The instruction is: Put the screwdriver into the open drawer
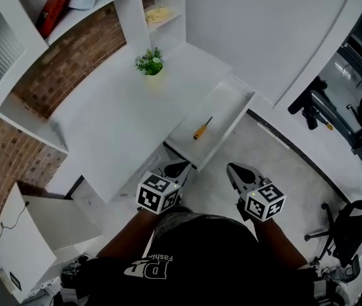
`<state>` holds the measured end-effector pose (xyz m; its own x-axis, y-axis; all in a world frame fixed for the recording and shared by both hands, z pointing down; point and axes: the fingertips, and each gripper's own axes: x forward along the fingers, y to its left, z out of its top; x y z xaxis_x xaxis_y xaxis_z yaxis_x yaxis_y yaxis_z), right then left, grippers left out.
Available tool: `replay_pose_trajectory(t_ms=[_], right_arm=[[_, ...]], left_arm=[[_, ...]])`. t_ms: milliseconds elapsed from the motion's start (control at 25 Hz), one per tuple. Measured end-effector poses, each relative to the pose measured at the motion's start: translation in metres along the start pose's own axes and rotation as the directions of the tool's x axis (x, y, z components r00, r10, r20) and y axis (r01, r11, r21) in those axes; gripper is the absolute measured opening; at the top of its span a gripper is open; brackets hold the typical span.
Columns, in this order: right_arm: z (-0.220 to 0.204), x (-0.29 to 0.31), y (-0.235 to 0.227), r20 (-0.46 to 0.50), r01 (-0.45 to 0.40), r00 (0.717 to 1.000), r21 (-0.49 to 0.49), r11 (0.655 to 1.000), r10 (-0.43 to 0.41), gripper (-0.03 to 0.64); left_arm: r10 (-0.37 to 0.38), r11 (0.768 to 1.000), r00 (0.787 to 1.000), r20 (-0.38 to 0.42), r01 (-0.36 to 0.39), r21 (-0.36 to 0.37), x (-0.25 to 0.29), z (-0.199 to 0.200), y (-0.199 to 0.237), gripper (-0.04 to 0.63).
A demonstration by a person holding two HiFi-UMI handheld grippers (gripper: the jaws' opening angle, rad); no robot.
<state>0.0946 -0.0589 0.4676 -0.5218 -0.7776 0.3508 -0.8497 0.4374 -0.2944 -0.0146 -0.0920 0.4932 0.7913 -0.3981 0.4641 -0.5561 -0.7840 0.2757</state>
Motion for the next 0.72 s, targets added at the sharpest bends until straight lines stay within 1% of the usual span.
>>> replay_pose_trajectory(t_ms=[200,400,520,720], right_arm=[[-0.032,-0.055,0.000,-0.018,0.002,1.000,0.003,1.000,-0.002,0.005],[-0.056,-0.089,0.009,-0.026,-0.017,1.000,0.018,1.000,0.018,0.005],[-0.060,-0.096,0.020,-0.017,-0.035,0.999,0.014,0.999,0.035,0.005],[-0.051,-0.095,0.030,0.006,-0.033,0.999,0.006,0.999,0.033,0.005]], left_arm=[[0.038,0.998,0.999,0.031,-0.036,-0.054,-0.014,-0.027,-0.057,0.018],[0.080,0.993,0.996,0.031,-0.077,-0.087,-0.028,-0.053,-0.093,0.018],[0.096,0.992,0.995,0.030,-0.094,-0.084,-0.038,-0.058,-0.101,0.018],[0.108,0.992,0.993,0.039,-0.105,-0.068,-0.050,-0.050,-0.092,0.018]])
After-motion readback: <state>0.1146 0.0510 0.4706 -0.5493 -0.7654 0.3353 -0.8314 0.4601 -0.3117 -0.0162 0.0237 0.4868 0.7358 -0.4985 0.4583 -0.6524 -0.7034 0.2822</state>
